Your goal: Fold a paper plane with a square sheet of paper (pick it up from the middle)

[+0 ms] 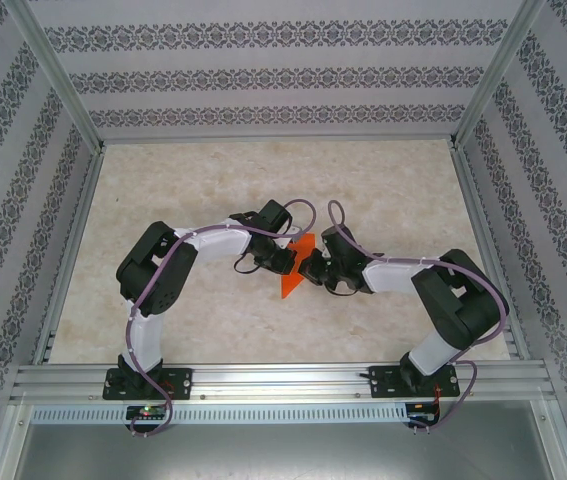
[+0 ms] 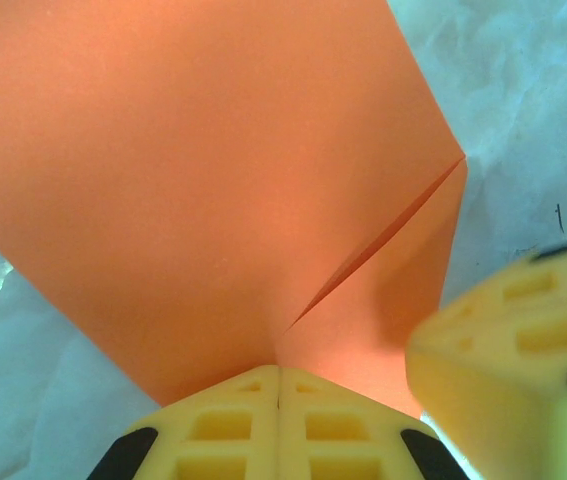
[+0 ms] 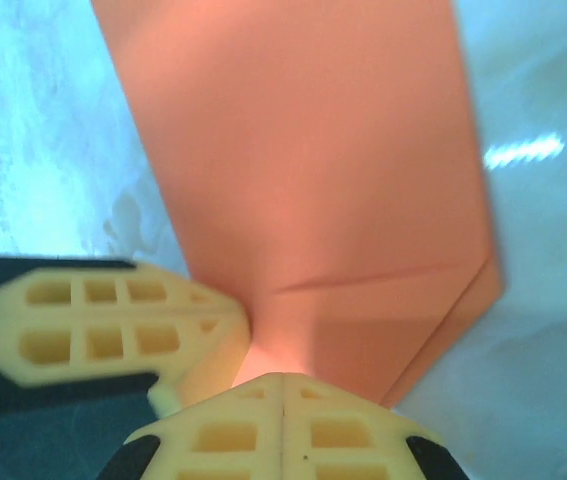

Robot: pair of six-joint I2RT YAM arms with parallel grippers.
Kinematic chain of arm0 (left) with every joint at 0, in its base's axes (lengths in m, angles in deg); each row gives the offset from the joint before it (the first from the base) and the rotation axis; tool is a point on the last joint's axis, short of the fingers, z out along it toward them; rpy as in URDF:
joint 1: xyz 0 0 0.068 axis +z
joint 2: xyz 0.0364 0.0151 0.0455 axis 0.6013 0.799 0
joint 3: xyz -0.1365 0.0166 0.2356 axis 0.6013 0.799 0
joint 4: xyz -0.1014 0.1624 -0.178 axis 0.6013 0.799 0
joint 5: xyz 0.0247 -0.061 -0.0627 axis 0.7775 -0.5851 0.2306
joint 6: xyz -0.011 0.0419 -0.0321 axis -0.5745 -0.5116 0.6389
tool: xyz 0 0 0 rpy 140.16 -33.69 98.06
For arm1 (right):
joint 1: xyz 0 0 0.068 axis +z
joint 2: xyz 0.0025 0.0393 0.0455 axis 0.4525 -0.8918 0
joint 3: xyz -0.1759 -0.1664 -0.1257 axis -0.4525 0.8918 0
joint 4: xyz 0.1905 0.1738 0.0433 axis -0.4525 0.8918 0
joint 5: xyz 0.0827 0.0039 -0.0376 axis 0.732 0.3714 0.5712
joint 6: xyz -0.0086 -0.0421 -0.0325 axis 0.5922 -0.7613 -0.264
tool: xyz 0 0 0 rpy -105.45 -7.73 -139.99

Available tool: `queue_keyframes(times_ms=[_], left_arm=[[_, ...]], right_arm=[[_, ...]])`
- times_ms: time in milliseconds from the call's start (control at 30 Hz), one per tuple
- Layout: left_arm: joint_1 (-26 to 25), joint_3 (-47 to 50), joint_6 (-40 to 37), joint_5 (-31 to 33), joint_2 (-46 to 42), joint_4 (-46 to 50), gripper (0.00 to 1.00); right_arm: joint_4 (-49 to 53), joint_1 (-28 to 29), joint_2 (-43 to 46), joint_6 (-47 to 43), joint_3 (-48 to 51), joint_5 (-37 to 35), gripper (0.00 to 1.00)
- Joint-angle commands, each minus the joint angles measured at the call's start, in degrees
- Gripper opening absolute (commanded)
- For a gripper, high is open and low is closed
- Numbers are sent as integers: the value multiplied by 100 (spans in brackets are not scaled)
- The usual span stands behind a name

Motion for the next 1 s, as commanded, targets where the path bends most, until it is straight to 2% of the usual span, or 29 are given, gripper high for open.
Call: queue_keyframes(times_ms=[0,200,433,767,967], left_arm=[[-15,-49,-141,115,199,300,0],[-11,-44,-132,121,202,292,0],[-12,-31,-181,135,185,343,0],[-11,-18,-177,119,169,343,0],[-12,-50,-198,130,176,381,0]], right_arm=[[25,-17,-288,-168,-202,155,0],[665,0,-637,-218,-223,-266,0],[316,-105,24,-312,-214,-179,0],[95,-310,-705,-378,-65,-82,0],[317,-387,-217,-440,-210,-82,0]])
